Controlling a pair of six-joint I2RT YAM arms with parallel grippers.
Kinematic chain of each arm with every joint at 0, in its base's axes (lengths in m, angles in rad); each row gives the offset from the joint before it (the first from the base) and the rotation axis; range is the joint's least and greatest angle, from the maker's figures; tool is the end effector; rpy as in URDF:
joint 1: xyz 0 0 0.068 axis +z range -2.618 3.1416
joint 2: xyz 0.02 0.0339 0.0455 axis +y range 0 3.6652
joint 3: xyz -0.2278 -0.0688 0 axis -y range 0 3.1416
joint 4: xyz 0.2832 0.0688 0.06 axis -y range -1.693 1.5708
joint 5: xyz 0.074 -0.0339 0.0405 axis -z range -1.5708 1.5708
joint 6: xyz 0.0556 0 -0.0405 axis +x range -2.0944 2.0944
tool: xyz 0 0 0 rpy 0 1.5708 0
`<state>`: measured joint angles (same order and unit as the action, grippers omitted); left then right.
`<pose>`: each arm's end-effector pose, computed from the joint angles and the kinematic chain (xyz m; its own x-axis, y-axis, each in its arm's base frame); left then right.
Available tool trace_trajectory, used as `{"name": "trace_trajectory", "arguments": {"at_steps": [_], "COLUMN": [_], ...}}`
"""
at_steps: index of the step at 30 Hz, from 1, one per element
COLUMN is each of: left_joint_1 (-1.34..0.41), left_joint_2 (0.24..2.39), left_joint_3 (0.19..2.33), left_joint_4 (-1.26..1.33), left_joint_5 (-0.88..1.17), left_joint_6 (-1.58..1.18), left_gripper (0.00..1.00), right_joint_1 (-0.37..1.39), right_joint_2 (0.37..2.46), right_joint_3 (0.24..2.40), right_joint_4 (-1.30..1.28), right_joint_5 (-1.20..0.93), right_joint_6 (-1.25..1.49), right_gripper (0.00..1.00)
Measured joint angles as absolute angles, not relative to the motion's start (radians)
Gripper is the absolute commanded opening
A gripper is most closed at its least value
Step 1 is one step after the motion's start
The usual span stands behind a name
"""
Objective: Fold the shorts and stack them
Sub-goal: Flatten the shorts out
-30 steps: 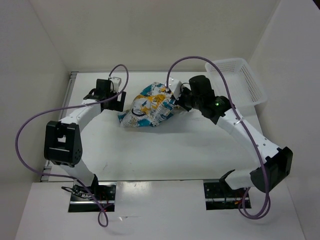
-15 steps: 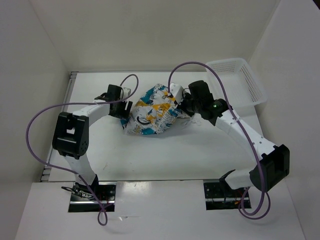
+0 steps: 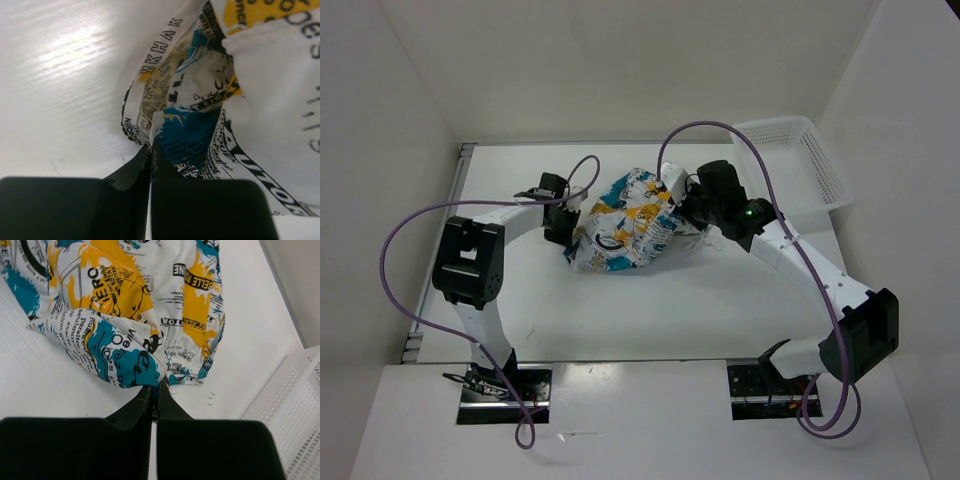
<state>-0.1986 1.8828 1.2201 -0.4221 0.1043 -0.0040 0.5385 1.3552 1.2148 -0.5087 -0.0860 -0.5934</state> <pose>0.4013 -0.0867 0.0890 -0.8678 0.1706 -0.4667 0.2404 0.9661 -0.0939 0.3093 0.1903 0.2776 -0.1116 -0.7157 -0.6895 -0.7625 0.5066 -0.4024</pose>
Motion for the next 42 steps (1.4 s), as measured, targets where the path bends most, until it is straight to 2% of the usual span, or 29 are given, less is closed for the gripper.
{"name": "trace_trajectory", "arguments": {"at_steps": [6, 10, 15, 19, 25, 29, 33, 37, 42], "left_joint_1": [-0.17, -0.033, 0.135, 0.118, 0.125, 0.141, 0.142, 0.14, 0.088], "left_joint_2": [1.877, 1.795, 1.518, 1.226, 1.014, 1.011, 1.04, 1.146, 1.494], "left_joint_3": [1.321, 1.513, 1.656, 1.663, 1.687, 1.756, 1.773, 1.772, 1.792], "left_joint_4": [-0.545, -0.596, -0.556, -0.538, -0.543, -0.555, -0.562, -0.585, -0.614], "left_joint_5": [0.146, 0.101, -0.023, -0.082, -0.123, -0.125, -0.109, -0.082, -0.061], "left_joint_6": [-0.003, -0.003, -0.007, -0.004, -0.004, -0.004, -0.004, -0.004, -0.004], "left_gripper": [0.0, 0.0, 0.0, 0.0, 0.0, 0.0, 0.0, 0.0, 0.0], "right_joint_1": [0.538, 0.53, 0.513, 0.511, 0.51, 0.51, 0.51, 0.509, 0.504], "right_joint_2": [1.364, 1.365, 1.357, 1.33, 1.273, 1.248, 1.23, 1.202, 1.293], "right_joint_3": [1.254, 1.342, 1.475, 1.569, 1.749, 1.872, 1.906, 1.77, 1.575], "right_joint_4": [-0.417, -0.337, -0.279, -0.297, -0.421, -0.482, -0.492, -0.469, -0.441], "right_joint_5": [0.018, 0.097, 0.126, 0.11, -0.035, -0.154, -0.219, -0.222, -0.172], "right_joint_6": [-0.566, -0.582, -0.605, -0.607, -0.579, -0.521, -0.449, -0.383, -0.295], "right_gripper": [0.0, 0.0, 0.0, 0.0, 0.0, 0.0, 0.0, 0.0, 0.0]}}
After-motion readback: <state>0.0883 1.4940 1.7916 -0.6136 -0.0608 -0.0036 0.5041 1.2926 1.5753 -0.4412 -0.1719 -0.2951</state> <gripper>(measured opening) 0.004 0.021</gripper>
